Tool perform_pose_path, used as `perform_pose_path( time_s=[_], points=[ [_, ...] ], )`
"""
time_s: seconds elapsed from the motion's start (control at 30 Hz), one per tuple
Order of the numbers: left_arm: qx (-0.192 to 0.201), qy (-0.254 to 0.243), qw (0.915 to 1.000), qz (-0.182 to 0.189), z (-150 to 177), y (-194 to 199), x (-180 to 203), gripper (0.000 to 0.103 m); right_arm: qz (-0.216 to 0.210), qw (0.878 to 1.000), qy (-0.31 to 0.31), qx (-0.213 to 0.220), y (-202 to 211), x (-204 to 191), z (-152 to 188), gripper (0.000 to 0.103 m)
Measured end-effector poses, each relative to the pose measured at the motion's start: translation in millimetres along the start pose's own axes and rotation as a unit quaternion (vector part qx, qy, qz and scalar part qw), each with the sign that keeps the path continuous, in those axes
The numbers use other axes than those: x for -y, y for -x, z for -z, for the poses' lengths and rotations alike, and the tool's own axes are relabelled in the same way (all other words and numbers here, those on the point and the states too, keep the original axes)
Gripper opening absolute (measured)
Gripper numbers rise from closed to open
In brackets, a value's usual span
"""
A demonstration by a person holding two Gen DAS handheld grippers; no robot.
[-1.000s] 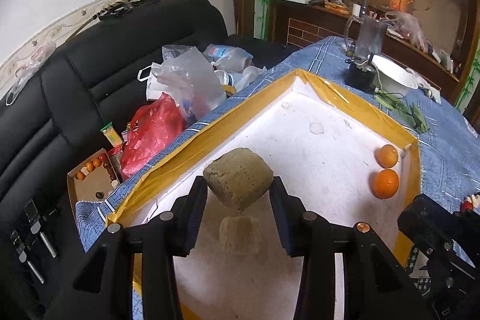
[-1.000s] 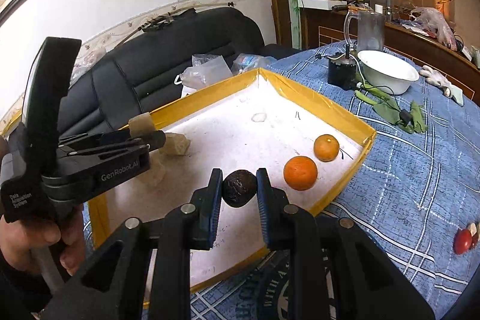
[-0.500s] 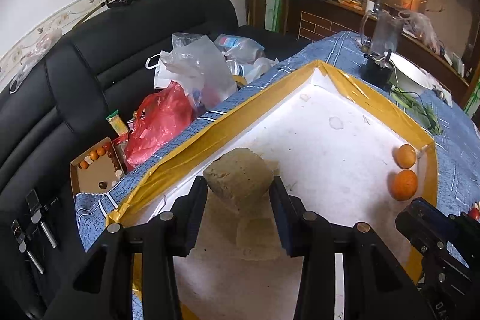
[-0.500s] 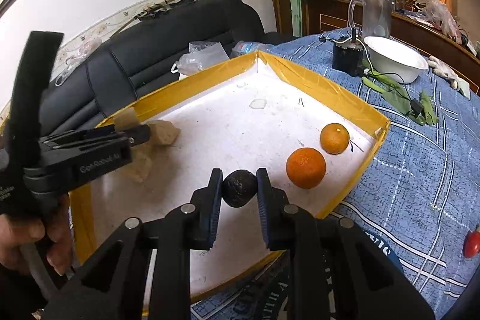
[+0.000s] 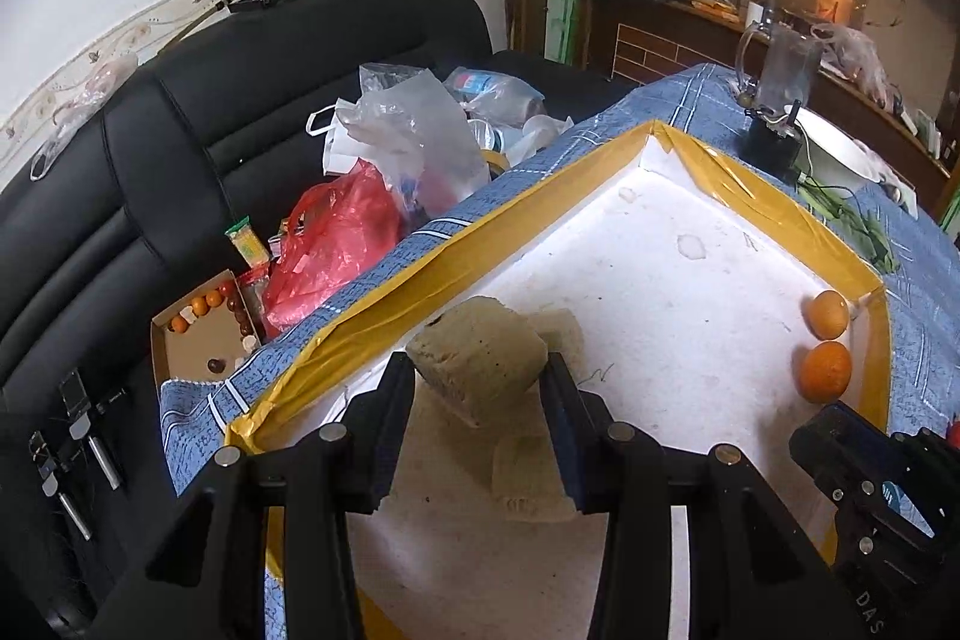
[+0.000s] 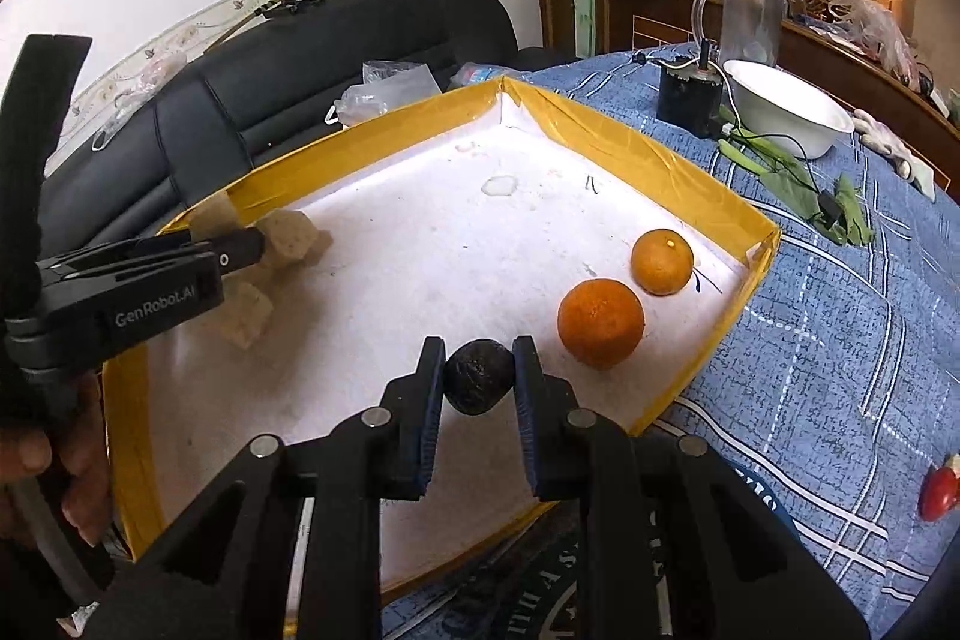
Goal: Organize fruits
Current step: 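Lower bun and plum into the tray and open both tools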
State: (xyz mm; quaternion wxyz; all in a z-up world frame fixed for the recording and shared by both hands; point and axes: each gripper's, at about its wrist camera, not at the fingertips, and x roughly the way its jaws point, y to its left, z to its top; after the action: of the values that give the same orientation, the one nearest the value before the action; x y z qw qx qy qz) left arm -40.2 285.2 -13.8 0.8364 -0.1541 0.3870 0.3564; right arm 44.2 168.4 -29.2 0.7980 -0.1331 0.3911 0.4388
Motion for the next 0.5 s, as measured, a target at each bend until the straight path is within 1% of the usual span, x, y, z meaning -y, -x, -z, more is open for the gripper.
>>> perform_pose_path(
  time_s=[0.3,0.5],
  points=[
    [-0.006,0.013,0.9999,-0.006,3.0,0.5,-10.4,0.043,0.0,1.0,0.006,0.004,3.8,-5.0,0.2,0.025],
    [-0.01,0.012,0.9998,-0.009,4.8,-0.9,-9.9,0.043,0.002,1.0,0.007,-0.005,-1.2,-7.2,1.9,0.025]
  ],
)
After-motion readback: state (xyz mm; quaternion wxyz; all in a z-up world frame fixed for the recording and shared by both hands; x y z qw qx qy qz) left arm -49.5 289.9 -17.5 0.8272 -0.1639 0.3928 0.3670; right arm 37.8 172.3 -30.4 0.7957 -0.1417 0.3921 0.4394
